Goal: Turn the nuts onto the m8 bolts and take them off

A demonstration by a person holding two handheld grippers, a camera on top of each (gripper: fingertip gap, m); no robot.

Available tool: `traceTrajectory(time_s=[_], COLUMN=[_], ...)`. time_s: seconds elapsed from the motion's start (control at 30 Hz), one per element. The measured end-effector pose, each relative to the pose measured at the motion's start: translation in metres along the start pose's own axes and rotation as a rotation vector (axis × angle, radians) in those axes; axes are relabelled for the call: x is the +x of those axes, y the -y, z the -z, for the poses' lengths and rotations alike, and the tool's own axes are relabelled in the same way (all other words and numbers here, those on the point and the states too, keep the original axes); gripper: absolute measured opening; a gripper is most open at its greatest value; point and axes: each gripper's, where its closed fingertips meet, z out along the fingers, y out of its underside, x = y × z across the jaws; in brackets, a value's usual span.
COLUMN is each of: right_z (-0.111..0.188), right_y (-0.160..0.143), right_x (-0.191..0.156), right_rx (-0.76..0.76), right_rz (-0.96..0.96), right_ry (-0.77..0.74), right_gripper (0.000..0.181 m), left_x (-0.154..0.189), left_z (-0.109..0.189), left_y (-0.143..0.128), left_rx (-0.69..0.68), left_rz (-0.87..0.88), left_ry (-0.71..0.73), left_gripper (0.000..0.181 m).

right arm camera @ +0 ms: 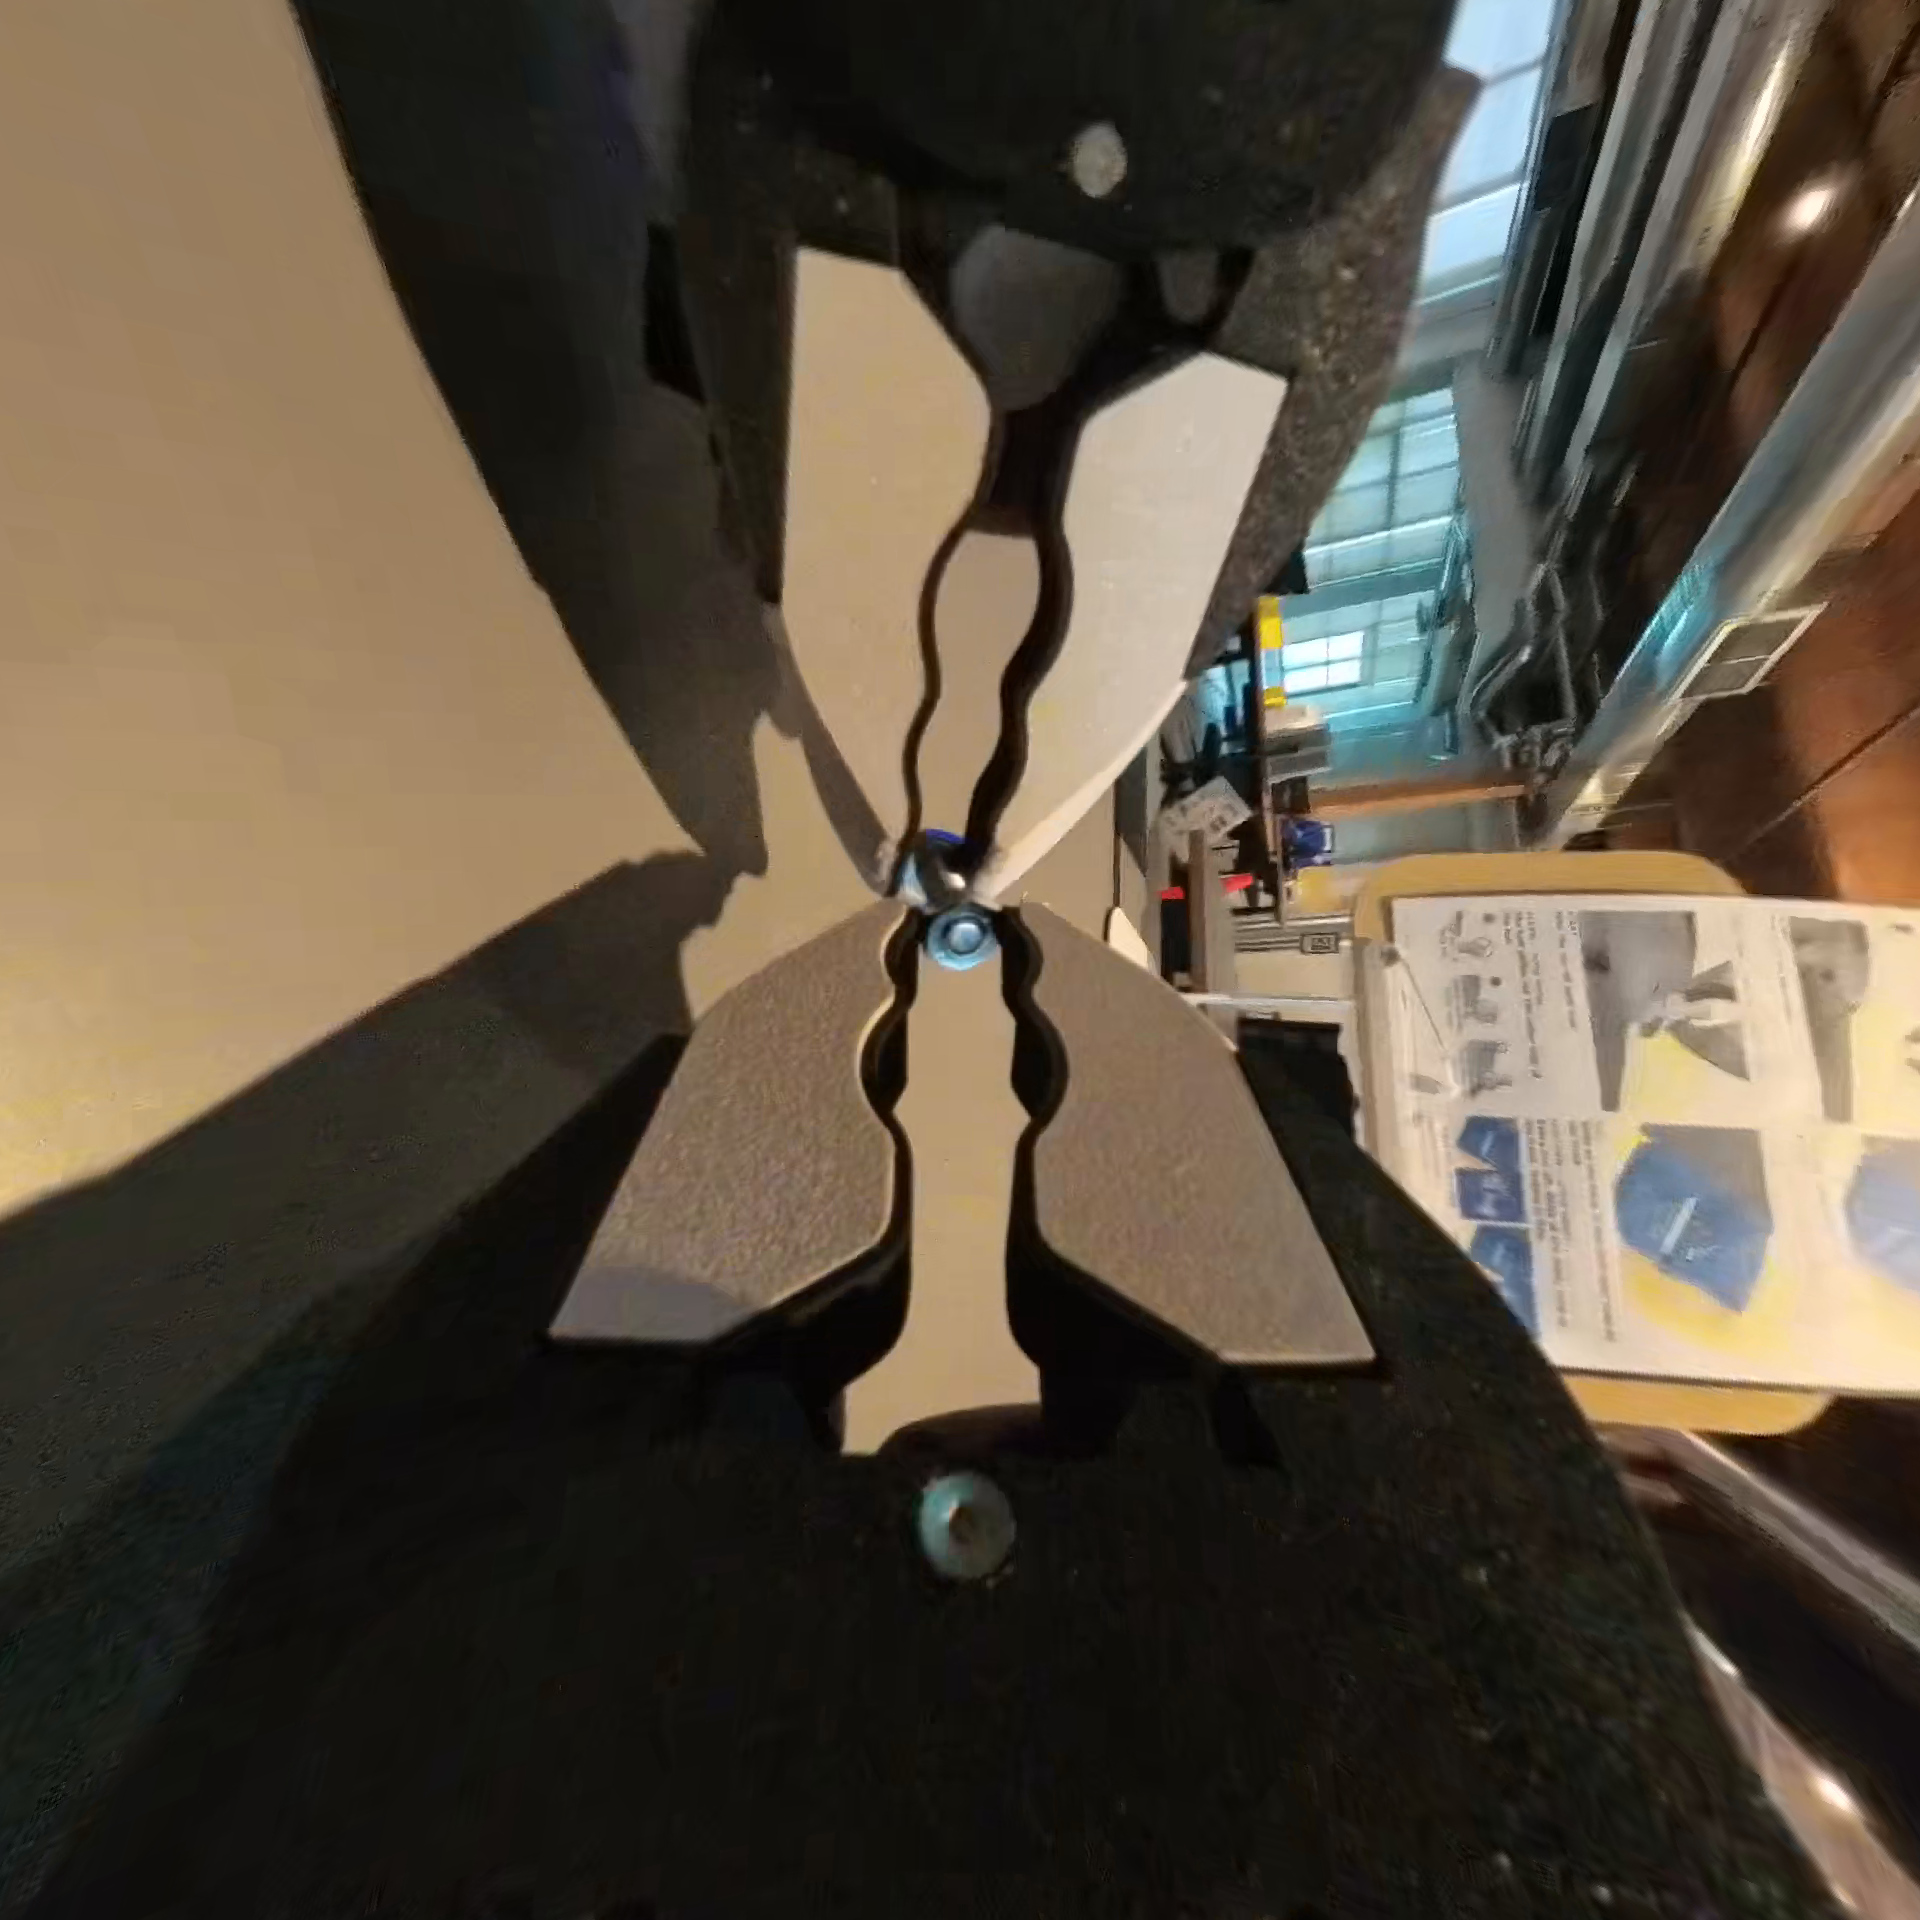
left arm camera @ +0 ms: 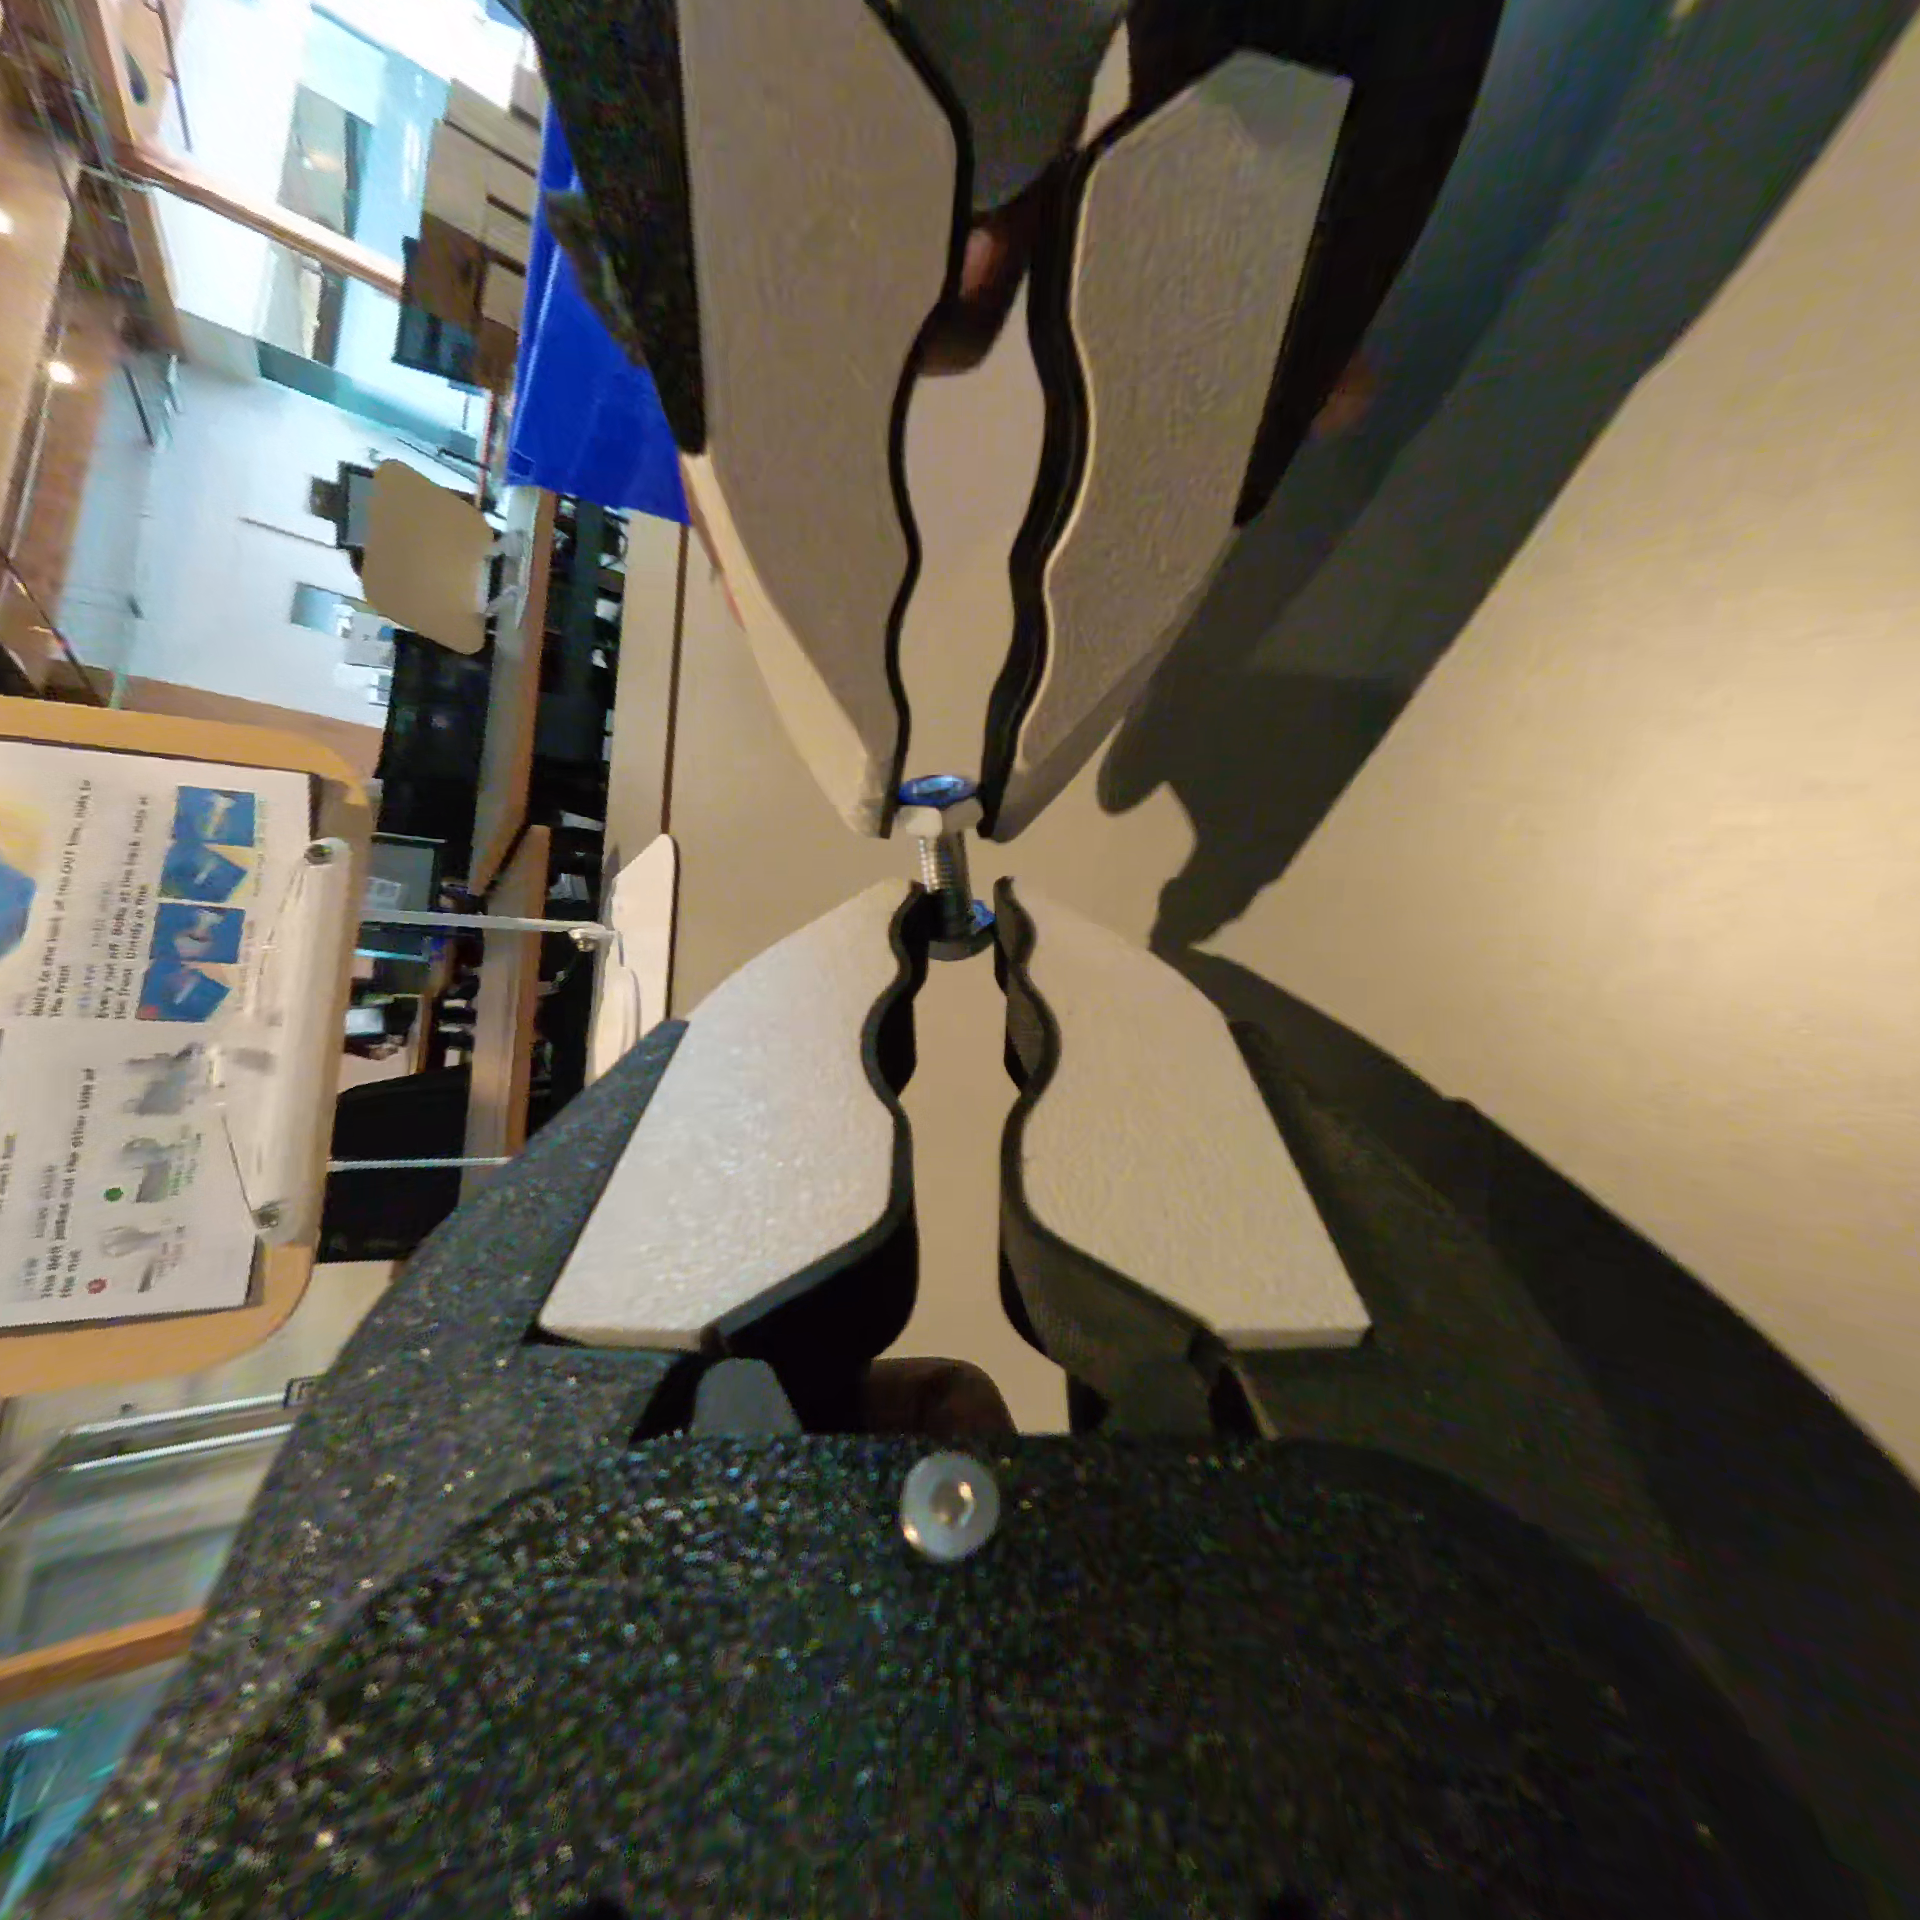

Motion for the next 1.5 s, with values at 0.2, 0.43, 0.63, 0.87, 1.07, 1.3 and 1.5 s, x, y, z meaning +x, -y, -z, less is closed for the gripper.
traceTrajectory(time_s=[0.2,0.43,0.63,0.87,1.07,1.3,1.5], right_z=[0.003,-0.005,-0.006,-0.006,-0.003,0.001,-0.002], right_y=[0.006,-0.005,-0.005,-0.005,-0.003,0.004,-0.002], right_x=[0.021,0.031,0.032,0.026,0.007,0.013,0.023], right_rx=[0.057,0.071,0.08,0.048,0.015,0.043,0.057], right_rz=[-0.272,-0.721,-0.798,-0.683,-0.127,-0.203,-0.559], right_ry=[-0.043,-0.01,-0.003,0.006,-0.023,-0.031,-0.002], right_gripper=[0.033,0.031,0.028,0.016,0.016,0.031,0.033], left_x=[-0.014,-0.032,-0.035,-0.033,-0.007,-0.01,-0.026], left_z=[-0.002,0.002,0.004,0.005,0.003,-0.001,0.002], left_y=[-0.009,-0.01,-0.009,-0.004,-0.002,-0.006,-0.008], left_rx=[-0.068,-0.113,-0.109,-0.087,-0.012,-0.052,-0.099], left_rz=[-0.045,-0.145,-0.152,-0.166,-0.027,-0.055,-0.14], left_ry=[0.103,0.246,0.268,0.267,0.047,0.095,0.218], left_gripper=[0.012,0.012,0.012,0.012,0.012,0.012,0.012])
